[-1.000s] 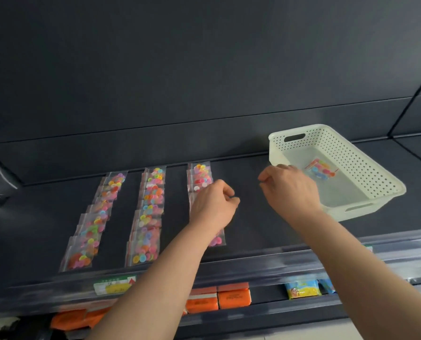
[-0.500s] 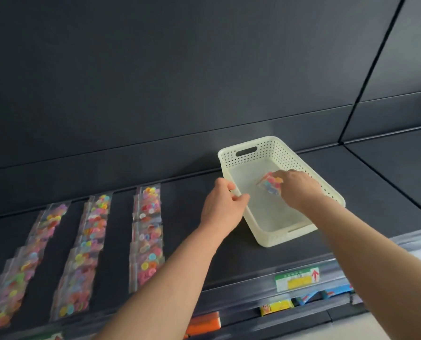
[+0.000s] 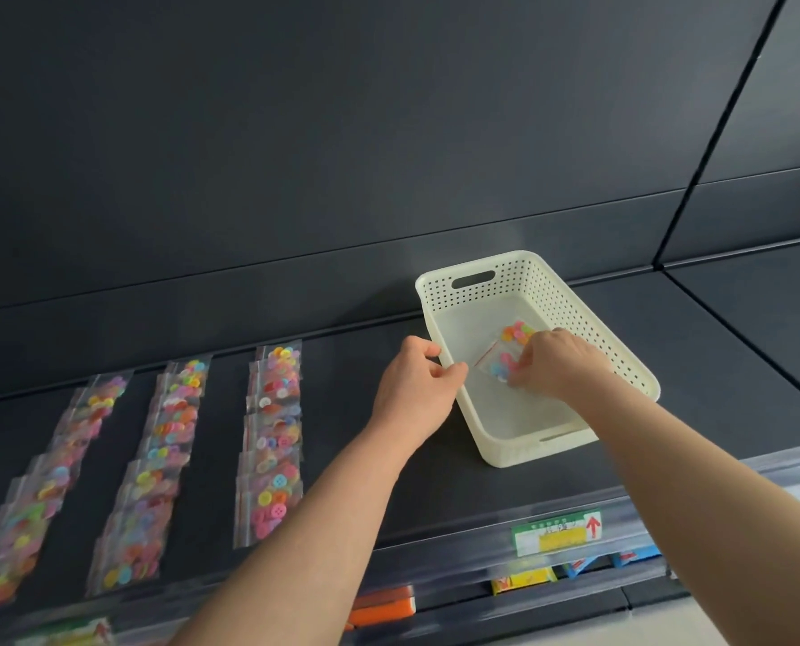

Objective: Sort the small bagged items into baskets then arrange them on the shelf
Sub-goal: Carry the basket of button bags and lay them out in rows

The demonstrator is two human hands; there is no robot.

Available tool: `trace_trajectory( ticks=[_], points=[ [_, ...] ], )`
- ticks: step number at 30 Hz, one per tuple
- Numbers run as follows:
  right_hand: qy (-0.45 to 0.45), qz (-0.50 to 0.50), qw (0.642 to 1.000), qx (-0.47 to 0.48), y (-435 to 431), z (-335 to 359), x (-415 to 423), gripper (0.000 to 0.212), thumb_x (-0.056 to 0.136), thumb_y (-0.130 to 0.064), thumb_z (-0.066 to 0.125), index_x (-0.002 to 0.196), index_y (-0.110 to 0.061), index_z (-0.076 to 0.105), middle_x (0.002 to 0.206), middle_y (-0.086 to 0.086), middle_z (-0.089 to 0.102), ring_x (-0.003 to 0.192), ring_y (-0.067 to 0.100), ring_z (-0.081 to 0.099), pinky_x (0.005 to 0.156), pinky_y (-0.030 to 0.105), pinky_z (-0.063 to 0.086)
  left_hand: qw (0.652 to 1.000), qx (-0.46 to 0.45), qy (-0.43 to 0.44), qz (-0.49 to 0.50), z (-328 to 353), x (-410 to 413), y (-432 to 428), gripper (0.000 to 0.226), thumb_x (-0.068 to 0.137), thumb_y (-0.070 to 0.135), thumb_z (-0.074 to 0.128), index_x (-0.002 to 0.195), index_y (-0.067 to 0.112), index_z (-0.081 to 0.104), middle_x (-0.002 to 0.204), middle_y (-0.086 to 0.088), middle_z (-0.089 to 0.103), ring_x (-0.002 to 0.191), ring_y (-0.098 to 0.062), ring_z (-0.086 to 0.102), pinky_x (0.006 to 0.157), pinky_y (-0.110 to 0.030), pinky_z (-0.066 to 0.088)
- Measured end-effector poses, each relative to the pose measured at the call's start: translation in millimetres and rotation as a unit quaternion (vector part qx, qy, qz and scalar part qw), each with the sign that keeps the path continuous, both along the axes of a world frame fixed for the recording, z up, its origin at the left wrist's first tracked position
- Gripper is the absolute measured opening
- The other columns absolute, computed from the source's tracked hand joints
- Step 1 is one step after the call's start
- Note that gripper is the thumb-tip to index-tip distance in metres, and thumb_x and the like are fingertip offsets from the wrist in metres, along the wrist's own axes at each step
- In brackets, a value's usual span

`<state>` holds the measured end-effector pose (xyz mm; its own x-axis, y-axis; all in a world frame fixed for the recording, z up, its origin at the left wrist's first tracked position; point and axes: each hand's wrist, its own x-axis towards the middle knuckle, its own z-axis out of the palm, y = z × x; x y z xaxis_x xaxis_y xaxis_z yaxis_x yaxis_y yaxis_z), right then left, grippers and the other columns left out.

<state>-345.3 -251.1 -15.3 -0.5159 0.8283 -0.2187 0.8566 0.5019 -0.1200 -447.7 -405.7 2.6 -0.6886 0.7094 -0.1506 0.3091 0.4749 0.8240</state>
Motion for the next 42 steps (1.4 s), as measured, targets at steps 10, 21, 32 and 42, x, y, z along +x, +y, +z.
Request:
trace_trajectory(
  ticks=[10, 21, 32, 42],
  points=[
    [0.388, 0.006, 0.917, -0.089, -38, 50, -11, 0.033, 0.074, -0.038, 0.077, 0.092, -0.026, 0.052, 0.073, -0.01, 0.069, 0.071, 0.008, 0.063, 0.058, 0.026, 0.043, 0.993, 0.097, -0.039, 0.061, 9, -13, -23, 0.037, 0.089, 0.035, 0.067, 0.121, 0.022, 0.054, 0.097, 0.014, 0.065, 0.093, -0.006, 0.063, 0.088, -0.039, 0.056],
    [0.402, 0.099, 0.839, -0.352, -143, 43, -57, 0.038, 0.077, -0.011, 0.078, 0.11, -0.014, 0.06, 0.072, -0.004, 0.073, 0.062, 0.005, 0.066, 0.068, 0.025, 0.053, 0.984, 0.102, -0.108, 0.102, 15, -64, -132, 0.009, 0.095, 0.019, 0.063, 0.093, 0.017, 0.071, 0.074, 0.012, 0.069, 0.07, -0.003, 0.061, 0.064, -0.019, 0.05],
    [0.298, 0.088, 0.89, -0.334, -220, 0, -81, 0.029, 0.077, -0.021, 0.078, 0.1, -0.02, 0.06, 0.066, -0.005, 0.073, 0.061, 0.004, 0.069, 0.057, 0.015, 0.049, 0.992, -0.103, -0.032, 0.065, -20, -88, -219, 0.007, 0.086, 0.023, 0.074, 0.083, 0.019, 0.069, 0.084, 0.001, 0.072, 0.082, -0.016, 0.067, 0.083, -0.036, 0.056],
    [0.22, 0.058, 0.948, -0.223, -248, -16, -77, 0.046, 0.067, -0.044, 0.083, 0.1, -0.026, 0.056, 0.078, -0.01, 0.069, 0.067, 0.004, 0.067, 0.063, 0.026, 0.058, 0.976, -0.193, 0.099, 0.0, -33, -83, -229, 0.017, 0.085, 0.036, 0.073, 0.092, 0.025, 0.062, 0.088, 0.008, 0.068, 0.083, -0.012, 0.065, 0.075, -0.036, 0.057]
  ],
)
